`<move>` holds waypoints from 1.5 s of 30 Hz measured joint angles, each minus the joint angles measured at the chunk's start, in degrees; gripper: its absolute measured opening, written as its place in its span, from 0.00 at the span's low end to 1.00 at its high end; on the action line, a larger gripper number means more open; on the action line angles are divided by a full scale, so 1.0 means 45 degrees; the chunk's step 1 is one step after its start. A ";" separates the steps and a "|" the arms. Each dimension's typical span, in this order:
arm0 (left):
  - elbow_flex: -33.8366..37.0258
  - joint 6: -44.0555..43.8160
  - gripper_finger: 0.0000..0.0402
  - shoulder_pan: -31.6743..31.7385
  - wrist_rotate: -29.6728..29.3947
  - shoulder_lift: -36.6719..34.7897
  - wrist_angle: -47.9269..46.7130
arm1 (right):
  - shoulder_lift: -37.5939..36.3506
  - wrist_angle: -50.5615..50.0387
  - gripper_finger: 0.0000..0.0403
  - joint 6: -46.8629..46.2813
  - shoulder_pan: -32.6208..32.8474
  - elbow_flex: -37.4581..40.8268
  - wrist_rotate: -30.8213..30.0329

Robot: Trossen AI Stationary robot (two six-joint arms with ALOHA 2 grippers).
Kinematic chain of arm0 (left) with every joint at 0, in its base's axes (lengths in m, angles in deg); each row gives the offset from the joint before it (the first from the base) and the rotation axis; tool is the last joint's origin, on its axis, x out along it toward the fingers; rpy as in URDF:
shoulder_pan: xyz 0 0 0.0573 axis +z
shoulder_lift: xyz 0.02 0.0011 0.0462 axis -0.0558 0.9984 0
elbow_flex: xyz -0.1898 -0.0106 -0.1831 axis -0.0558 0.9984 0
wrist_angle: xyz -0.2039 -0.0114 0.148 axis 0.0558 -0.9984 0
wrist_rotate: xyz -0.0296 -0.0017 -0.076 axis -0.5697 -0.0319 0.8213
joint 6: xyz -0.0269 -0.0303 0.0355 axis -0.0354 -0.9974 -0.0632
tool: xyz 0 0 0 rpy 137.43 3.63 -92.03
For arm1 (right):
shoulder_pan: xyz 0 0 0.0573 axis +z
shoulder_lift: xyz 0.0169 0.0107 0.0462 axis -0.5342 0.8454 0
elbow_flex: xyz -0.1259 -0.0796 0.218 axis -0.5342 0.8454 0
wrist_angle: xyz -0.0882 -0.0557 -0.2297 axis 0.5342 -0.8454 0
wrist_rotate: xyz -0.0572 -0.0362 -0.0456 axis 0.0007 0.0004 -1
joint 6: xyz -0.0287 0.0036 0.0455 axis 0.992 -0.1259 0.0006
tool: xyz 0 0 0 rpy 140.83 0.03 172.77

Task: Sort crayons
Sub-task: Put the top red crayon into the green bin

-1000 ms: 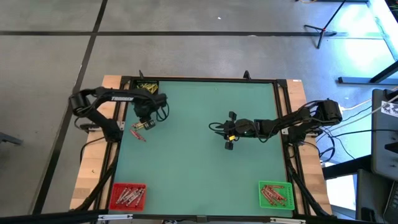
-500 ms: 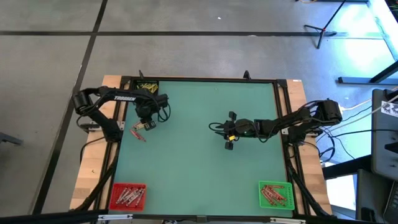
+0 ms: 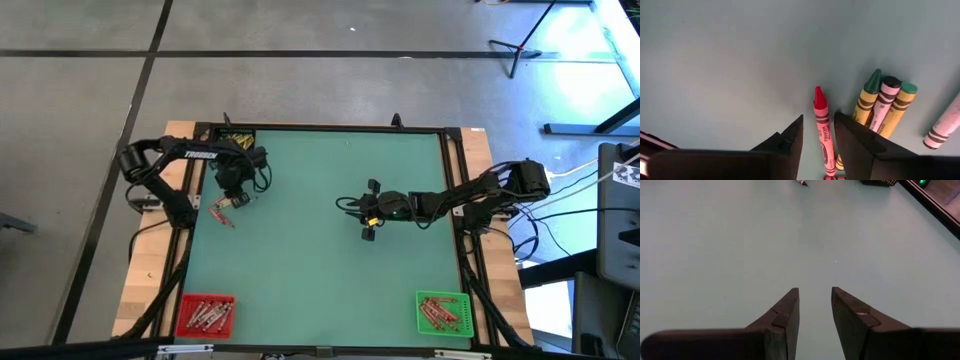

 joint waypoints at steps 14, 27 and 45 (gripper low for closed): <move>-0.0020 0.0079 0.01 0.0094 -0.0083 0.0177 -0.0022 | 0.0000 0.0000 0.27 0.0000 0.0004 0.0000 0.0000; -0.1216 -0.1098 0.03 -0.2359 -0.2735 -0.2107 -0.0930 | -0.0004 0.0005 0.27 -0.0017 0.0002 0.0000 0.0003; -0.0766 0.0464 0.03 -0.8003 -0.2205 -0.4289 0.9069 | -0.0005 0.1434 0.56 -0.0340 -0.0001 -0.0047 0.1219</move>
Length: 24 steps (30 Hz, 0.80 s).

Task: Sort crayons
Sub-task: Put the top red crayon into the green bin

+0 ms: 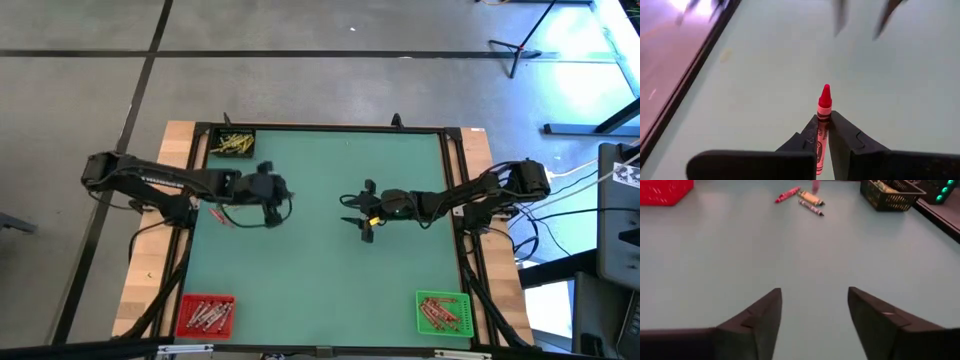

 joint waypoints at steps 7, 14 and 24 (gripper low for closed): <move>0.1062 0.1374 0.03 -0.0698 0.0585 0.1866 0.6641 | 0.0000 0.0218 0.66 0.0000 0.0005 -0.0347 0.0005; 0.1094 0.1963 0.03 -0.0832 0.1774 0.4913 1.1823 | 0.0000 0.0696 0.62 -0.0049 0.0015 -0.0521 0.0577; 0.1084 0.2109 0.03 -0.0914 0.1672 0.7384 1.6781 | 0.0000 0.1139 0.52 -0.0040 0.0019 -0.0521 0.1772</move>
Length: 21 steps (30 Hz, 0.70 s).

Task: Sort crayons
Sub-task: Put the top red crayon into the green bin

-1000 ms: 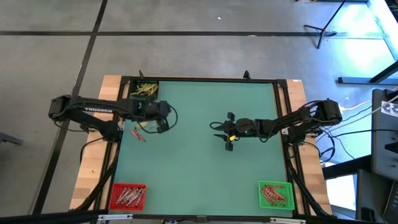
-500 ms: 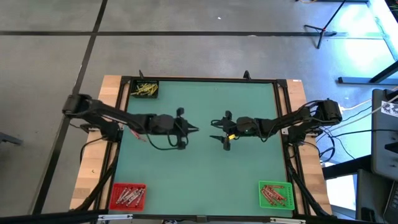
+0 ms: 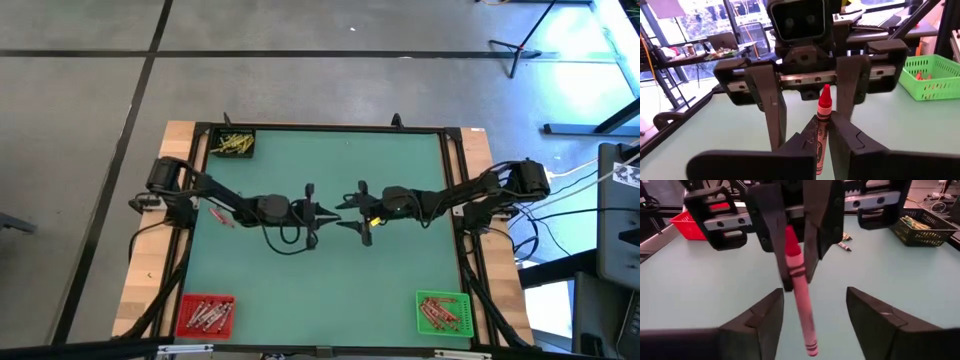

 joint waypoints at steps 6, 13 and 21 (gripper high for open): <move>-0.0005 -0.0120 0.03 -0.0009 0.0004 0.0050 0.0242 | 0.0000 0.0090 0.24 0.0609 -0.0004 0.0000 0.0593; -0.0005 -0.0509 0.03 -0.0004 0.0014 0.0050 0.0315 | 0.0000 0.0142 0.07 0.0817 -0.0014 -0.0007 0.0676; -0.0010 -0.1210 0.21 -0.0050 0.0010 0.0045 0.0023 | -0.0321 -0.0926 0.03 0.1133 0.0002 -0.0024 -0.0141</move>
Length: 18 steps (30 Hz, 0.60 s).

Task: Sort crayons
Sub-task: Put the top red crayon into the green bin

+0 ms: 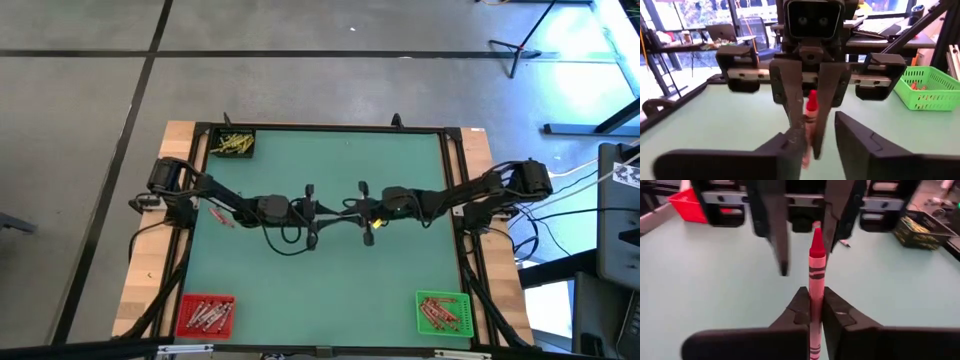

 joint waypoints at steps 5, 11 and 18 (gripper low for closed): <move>0.0000 -0.0046 0.29 -0.0272 -0.0098 -0.0005 -0.0568 | -0.0920 -0.3901 0.07 -0.0484 0.0916 -0.0597 -0.1540; 0.0000 -0.0041 0.30 -0.0415 -0.0239 -0.0005 -0.0704 | -0.2440 -0.9343 0.03 -0.1923 0.2820 -0.2078 -0.2935; -0.0005 -0.0665 0.30 -0.0450 -0.0762 -0.0005 -0.1077 | -0.3476 -1.4215 0.06 -0.5682 0.5479 -0.4049 -0.2744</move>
